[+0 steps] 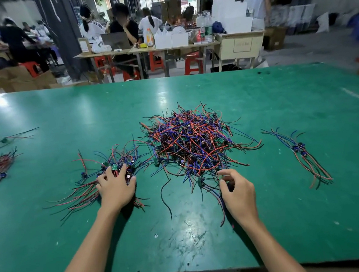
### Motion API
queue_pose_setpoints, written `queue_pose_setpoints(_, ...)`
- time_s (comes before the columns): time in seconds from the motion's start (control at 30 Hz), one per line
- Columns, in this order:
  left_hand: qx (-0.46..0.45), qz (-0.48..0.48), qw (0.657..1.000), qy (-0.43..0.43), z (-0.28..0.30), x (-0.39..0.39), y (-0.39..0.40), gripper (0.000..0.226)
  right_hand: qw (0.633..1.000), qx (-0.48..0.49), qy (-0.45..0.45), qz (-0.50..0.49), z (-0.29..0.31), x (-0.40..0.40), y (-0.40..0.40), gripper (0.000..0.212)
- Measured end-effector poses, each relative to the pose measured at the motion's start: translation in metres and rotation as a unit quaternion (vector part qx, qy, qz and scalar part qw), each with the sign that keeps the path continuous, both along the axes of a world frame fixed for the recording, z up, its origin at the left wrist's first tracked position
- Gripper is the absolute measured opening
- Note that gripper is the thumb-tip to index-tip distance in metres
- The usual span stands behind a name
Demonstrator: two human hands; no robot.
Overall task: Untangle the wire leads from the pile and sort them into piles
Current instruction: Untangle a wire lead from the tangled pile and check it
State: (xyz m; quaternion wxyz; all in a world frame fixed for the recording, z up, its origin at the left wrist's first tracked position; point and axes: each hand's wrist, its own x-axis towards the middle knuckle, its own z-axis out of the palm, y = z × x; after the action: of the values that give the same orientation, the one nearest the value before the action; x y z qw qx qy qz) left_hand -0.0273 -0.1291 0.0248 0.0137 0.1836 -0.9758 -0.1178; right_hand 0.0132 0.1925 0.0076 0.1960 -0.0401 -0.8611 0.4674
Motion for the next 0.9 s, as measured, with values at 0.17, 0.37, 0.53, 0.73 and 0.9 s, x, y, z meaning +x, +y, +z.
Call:
queue_pose_setpoints(0.17, 0.055, 0.017, 0.994, 0.094, 0.023, 0.006, 0.031, 0.076, 0.986, -0.159, 0.036, -0.032, 0.001, -0.002, 0.007, 0.019)
queue_pose_setpoints(0.37, 0.299, -0.225, 0.898, 0.232, 0.037, 0.046, 0.135, 0.013, 0.928, -0.372, 0.02, -0.002, 0.004, 0.002, 0.018, 0.026)
queue_pose_setpoints(0.53, 0.393, -0.251, 0.878, 0.104, 0.021, 0.053, 0.204, 0.031, 0.875, -0.483, -0.002, 0.043, 0.01, 0.007, 0.023, 0.039)
queue_pose_setpoints(0.73, 0.611, -0.149, 0.778, 0.006, 0.022, 0.051, 0.23, 0.026, 0.837, -0.536, -0.046, 0.101, 0.01, 0.009, 0.026, 0.053)
queue_pose_setpoints(0.9, 0.686, -0.071, 0.724, -0.006, 0.031, 0.05, 0.224, 0.021, 0.877, -0.463, -0.051, 0.12, 0.01, 0.011, 0.025, 0.055)
